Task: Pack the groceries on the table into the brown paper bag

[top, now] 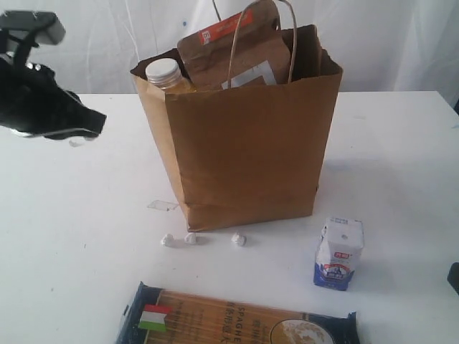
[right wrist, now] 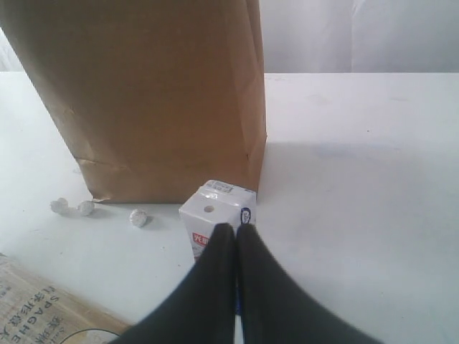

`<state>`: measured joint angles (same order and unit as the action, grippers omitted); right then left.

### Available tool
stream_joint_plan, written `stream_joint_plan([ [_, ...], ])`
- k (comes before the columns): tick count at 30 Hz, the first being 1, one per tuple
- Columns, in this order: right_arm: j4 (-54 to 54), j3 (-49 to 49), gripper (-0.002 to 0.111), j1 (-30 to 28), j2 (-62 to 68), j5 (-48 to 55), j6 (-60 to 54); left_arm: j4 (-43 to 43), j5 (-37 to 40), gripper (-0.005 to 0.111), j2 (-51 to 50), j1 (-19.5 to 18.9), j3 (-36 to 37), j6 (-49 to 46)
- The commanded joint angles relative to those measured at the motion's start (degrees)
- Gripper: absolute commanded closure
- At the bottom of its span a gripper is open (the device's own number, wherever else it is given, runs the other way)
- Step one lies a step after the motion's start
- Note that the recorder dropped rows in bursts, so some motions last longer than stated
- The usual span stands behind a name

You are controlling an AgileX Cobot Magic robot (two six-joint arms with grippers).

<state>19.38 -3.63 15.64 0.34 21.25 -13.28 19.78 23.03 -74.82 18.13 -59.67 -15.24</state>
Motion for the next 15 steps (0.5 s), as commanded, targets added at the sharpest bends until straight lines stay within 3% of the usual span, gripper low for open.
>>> stream_joint_plan([
  [1, 0.06, 0.31, 0.108, -0.25, -0.34, -0.31, 0.05, 1.88, 0.43, 0.107, 7.75, -0.11, -2.68, 0.01],
  [4, 0.06, 0.31, 0.108, -0.25, -0.34, -0.31, 0.05, 8.90, -0.81, 0.107, 10.80, -0.11, -6.04, -1.08],
  [10, 0.06, 0.31, 0.108, -0.25, -0.34, -0.31, 0.05, 42.54, 2.34, 0.107, 7.63, -0.11, -10.03, -28.59],
  [15, 0.06, 0.31, 0.108, -0.25, -0.34, -0.31, 0.05, 60.11, 10.60, 0.107, 2.49, -0.11, -13.17, -44.67],
])
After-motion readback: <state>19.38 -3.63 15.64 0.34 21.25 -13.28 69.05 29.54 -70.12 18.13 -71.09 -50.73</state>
